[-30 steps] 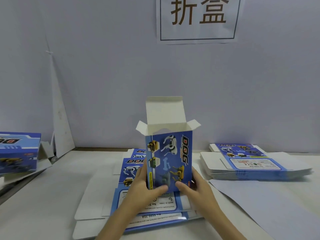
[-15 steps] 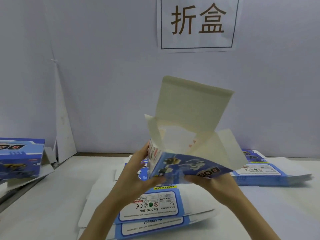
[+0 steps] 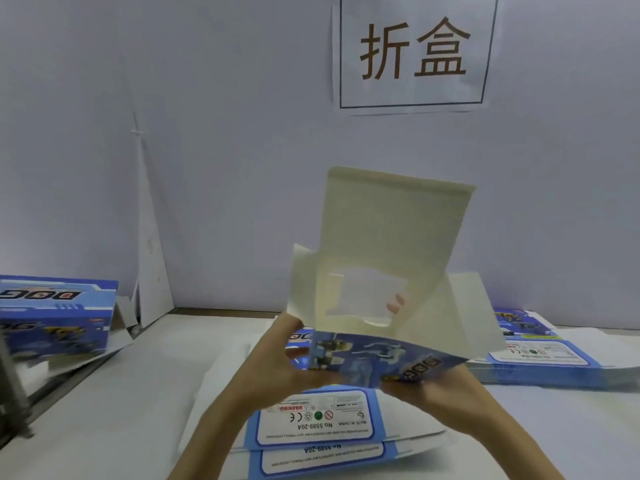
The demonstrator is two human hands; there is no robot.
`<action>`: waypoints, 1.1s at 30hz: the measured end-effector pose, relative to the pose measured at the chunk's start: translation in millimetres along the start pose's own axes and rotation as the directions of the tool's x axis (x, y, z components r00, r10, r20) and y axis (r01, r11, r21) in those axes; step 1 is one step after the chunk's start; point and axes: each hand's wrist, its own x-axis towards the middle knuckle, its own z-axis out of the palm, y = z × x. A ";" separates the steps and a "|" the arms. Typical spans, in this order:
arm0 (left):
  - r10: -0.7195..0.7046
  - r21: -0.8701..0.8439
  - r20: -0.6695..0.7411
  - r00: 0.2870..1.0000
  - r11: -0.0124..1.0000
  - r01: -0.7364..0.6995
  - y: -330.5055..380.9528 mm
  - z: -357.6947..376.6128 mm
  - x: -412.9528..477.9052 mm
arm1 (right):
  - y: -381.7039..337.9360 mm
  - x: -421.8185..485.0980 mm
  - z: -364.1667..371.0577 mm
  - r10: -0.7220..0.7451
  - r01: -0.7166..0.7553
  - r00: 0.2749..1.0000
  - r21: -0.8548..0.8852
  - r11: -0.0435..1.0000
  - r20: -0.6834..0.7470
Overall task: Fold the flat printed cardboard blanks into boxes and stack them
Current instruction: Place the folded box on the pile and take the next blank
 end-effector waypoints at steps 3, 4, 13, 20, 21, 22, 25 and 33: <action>0.040 -0.065 -0.020 0.999 0.997 -0.041 -1.6 -10.8 -1.8 | -2.9 6.9 6.6 0.011 -0.012 0.999 -0.016 1.000 -0.041; 0.047 -0.137 -0.007 0.999 0.989 -0.048 -3.8 -17.6 -3.4 | -5.1 9.9 8.8 0.013 -0.013 0.999 0.004 1.000 -0.031; -0.374 -0.598 -0.617 0.692 0.794 -0.104 4.3 -151.7 0.4 | -1.1 25.6 34.0 0.062 -0.039 0.977 -0.114 0.993 0.202; -0.144 0.192 -0.440 0.887 0.949 0.249 15.6 -86.9 11.2 | -4.7 19.7 53.8 0.158 0.042 0.922 -0.496 0.867 0.354; -0.106 0.333 -0.229 0.968 0.926 0.180 11.4 -60.5 3.8 | -9.5 15.9 55.4 0.153 0.082 0.919 -0.553 0.829 0.365; -0.087 0.427 0.030 0.996 0.902 0.066 6.5 -33.9 -8.0 | -9.2 13.4 55.1 0.052 0.203 0.926 -0.611 0.765 0.373; -0.132 0.635 0.411 0.902 0.751 -0.180 -8.3 23.2 -33.8 | -8.0 15.9 52.6 -0.119 0.370 0.912 -0.665 0.648 0.392; -0.238 0.806 0.474 0.848 0.505 -0.309 -45.6 47.7 -41.1 | 43.5 0.4 42.3 0.180 0.168 0.913 -0.737 0.655 0.367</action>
